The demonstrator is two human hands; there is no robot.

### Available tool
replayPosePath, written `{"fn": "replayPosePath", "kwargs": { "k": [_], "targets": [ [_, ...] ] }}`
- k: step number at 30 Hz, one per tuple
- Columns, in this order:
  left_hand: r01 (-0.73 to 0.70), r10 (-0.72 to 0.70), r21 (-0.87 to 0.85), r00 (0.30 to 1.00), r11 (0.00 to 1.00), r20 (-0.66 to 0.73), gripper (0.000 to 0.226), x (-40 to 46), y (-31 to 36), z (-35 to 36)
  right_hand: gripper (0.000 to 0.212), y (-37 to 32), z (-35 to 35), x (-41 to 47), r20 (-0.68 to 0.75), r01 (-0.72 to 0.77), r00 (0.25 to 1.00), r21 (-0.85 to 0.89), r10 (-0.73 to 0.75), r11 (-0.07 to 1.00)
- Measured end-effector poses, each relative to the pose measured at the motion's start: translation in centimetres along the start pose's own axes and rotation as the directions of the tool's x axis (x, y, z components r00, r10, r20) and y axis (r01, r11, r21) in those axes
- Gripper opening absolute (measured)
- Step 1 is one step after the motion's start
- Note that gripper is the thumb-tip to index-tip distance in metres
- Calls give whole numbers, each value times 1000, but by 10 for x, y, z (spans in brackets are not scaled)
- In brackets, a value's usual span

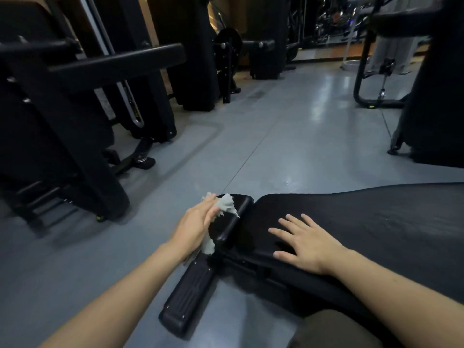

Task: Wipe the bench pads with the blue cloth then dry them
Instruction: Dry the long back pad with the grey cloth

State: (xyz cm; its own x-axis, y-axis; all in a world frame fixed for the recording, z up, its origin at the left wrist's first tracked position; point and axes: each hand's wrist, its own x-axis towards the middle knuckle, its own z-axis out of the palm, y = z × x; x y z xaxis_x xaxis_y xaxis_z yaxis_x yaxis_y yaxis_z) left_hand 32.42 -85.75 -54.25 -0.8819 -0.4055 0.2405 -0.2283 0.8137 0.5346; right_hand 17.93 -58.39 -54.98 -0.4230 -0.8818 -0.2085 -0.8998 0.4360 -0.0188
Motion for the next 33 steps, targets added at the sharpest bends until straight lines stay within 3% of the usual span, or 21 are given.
{"fn": "replayPosePath", "kwargs": {
  "k": [6, 9, 12, 15, 26, 33],
  "targets": [
    [-2, 1, 60, 1000, 998, 17, 44, 36, -29, 10, 97, -6, 9, 24, 19, -5, 1000, 26, 4, 1000],
    [103, -100, -6, 981, 995, 164, 46, 45, -46, 57, 99, -2, 17, 29, 52, -21, 998, 16, 20, 1000],
    [171, -217, 155, 905, 973, 366, 51, 36, -67, 105, 101, 4, 25, 29, 77, -14, 997, -13, 15, 1000],
    [195, -274, 249, 900, 949, 340, 60, 36, -85, 127, 99, 11, 32, 33, 75, 3, 997, -4, -3, 1000],
    [217, -324, 298, 865, 930, 382, 74, 103, -91, 145, 102, 19, 35, 102, 141, 24, 990, -17, -22, 1000],
    [218, -314, 282, 879, 934, 359, 76, 171, -85, 173, 81, 24, 47, 109, 103, 43, 994, -72, -36, 996]
  ]
}}
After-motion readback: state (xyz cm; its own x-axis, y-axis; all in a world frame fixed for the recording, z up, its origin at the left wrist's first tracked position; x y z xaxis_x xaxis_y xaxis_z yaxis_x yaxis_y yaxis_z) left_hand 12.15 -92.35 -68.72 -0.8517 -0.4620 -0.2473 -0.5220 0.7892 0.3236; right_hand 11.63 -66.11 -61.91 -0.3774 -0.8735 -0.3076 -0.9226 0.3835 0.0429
